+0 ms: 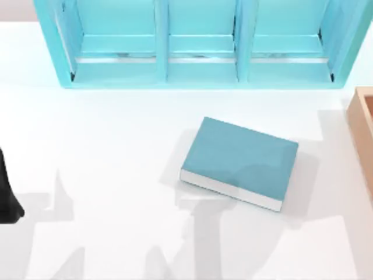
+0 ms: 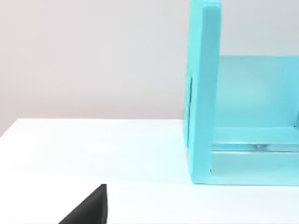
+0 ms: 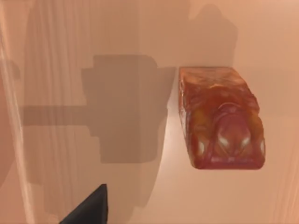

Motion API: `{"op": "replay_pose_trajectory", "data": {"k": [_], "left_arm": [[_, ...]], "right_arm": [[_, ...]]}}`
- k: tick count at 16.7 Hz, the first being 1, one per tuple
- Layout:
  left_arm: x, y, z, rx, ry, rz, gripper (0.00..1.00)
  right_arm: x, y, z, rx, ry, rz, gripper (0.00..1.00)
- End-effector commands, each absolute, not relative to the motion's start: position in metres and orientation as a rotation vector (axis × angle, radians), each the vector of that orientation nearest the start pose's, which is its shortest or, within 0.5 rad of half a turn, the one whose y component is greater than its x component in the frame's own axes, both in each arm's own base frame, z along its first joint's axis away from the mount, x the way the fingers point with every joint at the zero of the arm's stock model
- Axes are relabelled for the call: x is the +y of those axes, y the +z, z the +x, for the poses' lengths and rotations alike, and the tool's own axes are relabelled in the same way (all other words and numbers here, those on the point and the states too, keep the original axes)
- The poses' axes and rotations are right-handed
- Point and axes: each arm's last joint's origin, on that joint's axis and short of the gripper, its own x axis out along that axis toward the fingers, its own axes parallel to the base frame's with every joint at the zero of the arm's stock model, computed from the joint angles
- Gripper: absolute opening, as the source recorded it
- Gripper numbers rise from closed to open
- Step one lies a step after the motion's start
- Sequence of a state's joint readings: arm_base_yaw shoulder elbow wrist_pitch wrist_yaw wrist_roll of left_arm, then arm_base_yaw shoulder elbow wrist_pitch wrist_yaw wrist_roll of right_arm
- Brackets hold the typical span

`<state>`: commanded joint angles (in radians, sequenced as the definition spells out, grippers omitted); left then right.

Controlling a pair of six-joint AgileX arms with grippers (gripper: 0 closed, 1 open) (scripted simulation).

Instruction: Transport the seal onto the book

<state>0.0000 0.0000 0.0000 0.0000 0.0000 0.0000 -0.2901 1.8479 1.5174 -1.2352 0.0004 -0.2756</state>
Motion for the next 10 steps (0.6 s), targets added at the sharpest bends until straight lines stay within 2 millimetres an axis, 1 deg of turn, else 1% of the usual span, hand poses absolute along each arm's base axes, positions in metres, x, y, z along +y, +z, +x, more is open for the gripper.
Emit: {"op": "replay_pose_trajectory", "data": {"k": [4,6,8,10], "left_arm": [[-0.001,0.160,0.106,0.000,0.000,0.000,1.00],[-0.001,0.160,0.106,0.000,0.000,0.000,1.00],[-0.001,0.160,0.106,0.000,0.000,0.000,1.00],[-0.001,0.160,0.106,0.000,0.000,0.000,1.00]], "right_arm": [[-0.095,0.232,0.336,1.564,-0.006,0.003,1.00],[-0.095,0.229,0.337,1.565,-0.007,0.005,1.00],[-0.095,0.217,0.337,1.567,-0.009,0.006,1.00],[-0.096,0.198,0.338,1.568,-0.010,0.007,1.00]]}}
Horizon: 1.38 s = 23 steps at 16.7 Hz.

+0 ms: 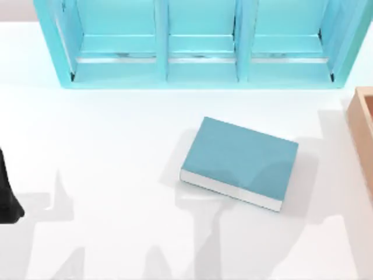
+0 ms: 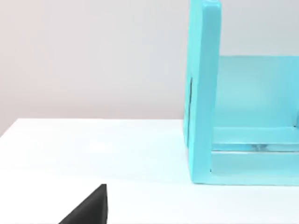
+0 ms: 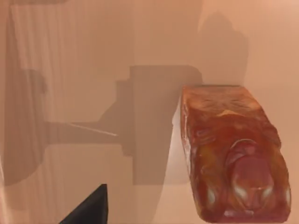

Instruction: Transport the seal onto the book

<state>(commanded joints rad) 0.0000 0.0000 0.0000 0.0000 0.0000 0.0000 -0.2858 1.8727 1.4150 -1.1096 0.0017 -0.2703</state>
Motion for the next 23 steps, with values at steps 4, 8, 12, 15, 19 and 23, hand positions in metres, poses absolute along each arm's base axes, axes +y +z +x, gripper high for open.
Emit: {"op": "replay_pose_trajectory", "data": {"k": [4,8,12,15,19,23], "left_arm": [[-0.001,0.160,0.106,0.000,0.000,0.000,1.00],[-0.001,0.160,0.106,0.000,0.000,0.000,1.00],[-0.001,0.160,0.106,0.000,0.000,0.000,1.00],[-0.001,0.160,0.106,0.000,0.000,0.000,1.00],[-0.001,0.160,0.106,0.000,0.000,0.000,1.00],[-0.001,0.160,0.106,0.000,0.000,0.000,1.00]], "right_arm": [[-0.097,0.157,0.338,1.567,-0.009,0.007,1.00],[-0.097,0.133,0.337,1.566,-0.009,0.007,1.00],[-0.097,0.132,0.337,1.566,-0.009,0.007,1.00],[-0.097,0.132,0.337,1.566,-0.009,0.007,0.77],[-0.097,0.132,0.337,1.566,-0.009,0.007,0.47],[-0.097,0.132,0.337,1.566,-0.009,0.007,0.17]]}}
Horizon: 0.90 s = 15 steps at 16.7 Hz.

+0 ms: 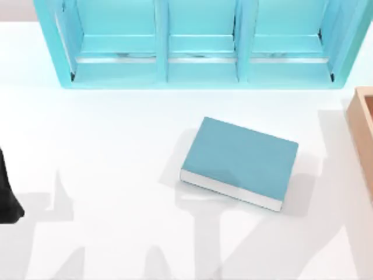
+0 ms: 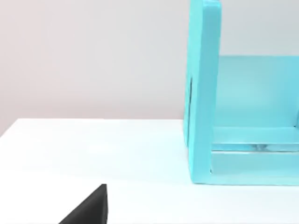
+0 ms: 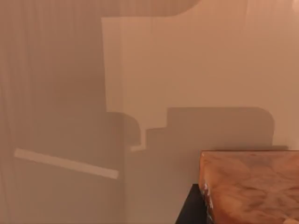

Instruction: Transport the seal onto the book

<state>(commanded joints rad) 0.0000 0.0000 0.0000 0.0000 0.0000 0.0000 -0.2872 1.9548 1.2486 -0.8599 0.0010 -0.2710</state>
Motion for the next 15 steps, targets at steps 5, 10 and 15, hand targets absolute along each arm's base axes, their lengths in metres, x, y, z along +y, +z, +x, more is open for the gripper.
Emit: {"op": "replay_pose_trajectory", "data": {"k": [5,10,15], "left_arm": [[-0.001,0.160,0.106,0.000,0.000,0.000,1.00],[-0.001,0.160,0.106,0.000,0.000,0.000,1.00],[-0.001,0.160,0.106,0.000,0.000,0.000,1.00]], "right_arm": [[-0.097,0.132,0.337,1.566,-0.009,0.007,0.00],[-0.097,0.132,0.337,1.566,-0.009,0.007,0.00],[-0.082,0.159,0.346,1.516,-0.032,-0.043,0.00]]}}
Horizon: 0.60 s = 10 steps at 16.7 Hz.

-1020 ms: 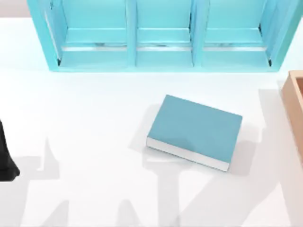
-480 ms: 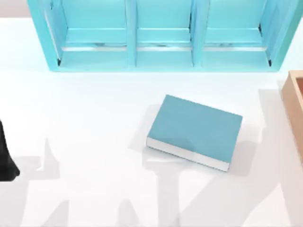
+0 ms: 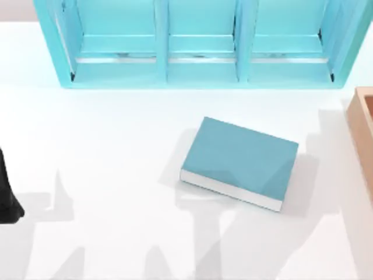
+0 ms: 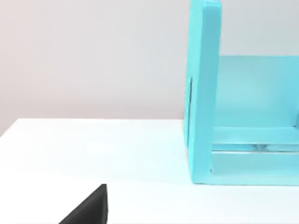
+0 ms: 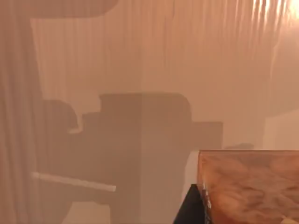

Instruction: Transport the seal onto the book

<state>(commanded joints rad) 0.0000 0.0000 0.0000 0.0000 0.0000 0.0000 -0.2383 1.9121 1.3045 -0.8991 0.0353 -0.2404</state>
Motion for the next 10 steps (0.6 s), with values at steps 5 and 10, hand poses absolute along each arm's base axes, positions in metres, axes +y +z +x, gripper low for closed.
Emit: {"op": "replay_pose_trajectory", "data": {"k": [5,10], "left_arm": [[-0.001,0.160,0.106,0.000,0.000,0.000,1.00],[-0.001,0.160,0.106,0.000,0.000,0.000,1.00]], "right_arm": [[-0.028,0.231,0.360,1.417,-0.039,-0.073,0.00],[0.031,0.278,0.345,1.462,0.012,-0.038,0.00]]}}
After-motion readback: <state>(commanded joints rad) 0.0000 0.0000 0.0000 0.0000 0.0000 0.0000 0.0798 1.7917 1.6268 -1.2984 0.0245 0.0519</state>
